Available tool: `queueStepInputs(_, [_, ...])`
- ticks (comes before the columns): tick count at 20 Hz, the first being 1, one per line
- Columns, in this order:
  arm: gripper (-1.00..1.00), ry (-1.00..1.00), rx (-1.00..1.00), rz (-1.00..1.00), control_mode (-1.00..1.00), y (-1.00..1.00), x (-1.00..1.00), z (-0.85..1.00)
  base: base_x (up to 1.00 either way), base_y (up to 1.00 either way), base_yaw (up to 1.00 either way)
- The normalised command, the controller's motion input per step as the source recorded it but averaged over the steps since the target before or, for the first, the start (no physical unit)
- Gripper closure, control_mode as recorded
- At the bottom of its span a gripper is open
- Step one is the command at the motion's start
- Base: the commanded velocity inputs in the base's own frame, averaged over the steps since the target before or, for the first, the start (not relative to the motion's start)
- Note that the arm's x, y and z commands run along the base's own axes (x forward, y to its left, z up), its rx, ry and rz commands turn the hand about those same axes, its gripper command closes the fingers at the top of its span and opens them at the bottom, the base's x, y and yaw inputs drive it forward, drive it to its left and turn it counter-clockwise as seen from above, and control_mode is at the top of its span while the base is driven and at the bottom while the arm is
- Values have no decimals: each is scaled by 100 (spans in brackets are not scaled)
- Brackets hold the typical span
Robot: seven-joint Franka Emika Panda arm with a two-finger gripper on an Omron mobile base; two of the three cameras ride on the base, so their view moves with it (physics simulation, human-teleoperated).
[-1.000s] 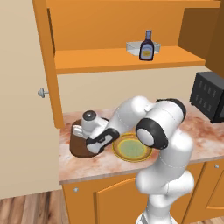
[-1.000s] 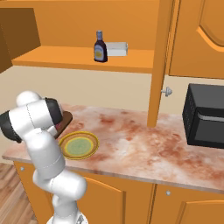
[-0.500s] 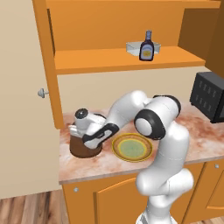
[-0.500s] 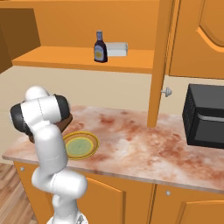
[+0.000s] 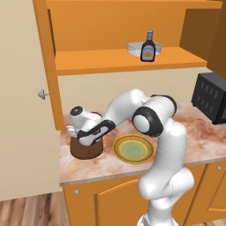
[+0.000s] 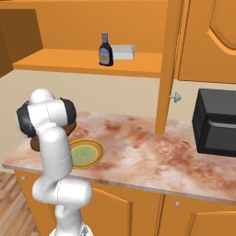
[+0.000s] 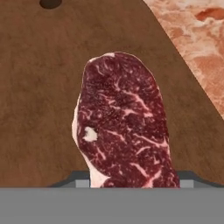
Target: Pick the steak from the plate and place it on the cutting board. Then pick the condiment bottle from the cabinet and place it next to the cutting board.
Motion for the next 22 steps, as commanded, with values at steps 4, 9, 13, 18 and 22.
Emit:
queueStepInputs(4, [100, -2, 28, 0, -100, -32, 2, -55, 0, 0, 0])
queueStepInputs(9, [-100, -11, 15, 0, -100, -7, 0, -56, 0, 0, 0])
queueStepInputs(13, [-100, -1, 18, 0, -100, -15, 3, -11, 0, 0, 0])
queueStepInputs(18, [-100, 1, 0, 0, -100, 0, 0, 52, 0, 0, 0])
queueStepInputs(22, [-100, 0, 0, 0, -100, 0, -5, 70, 0, 0, 0])
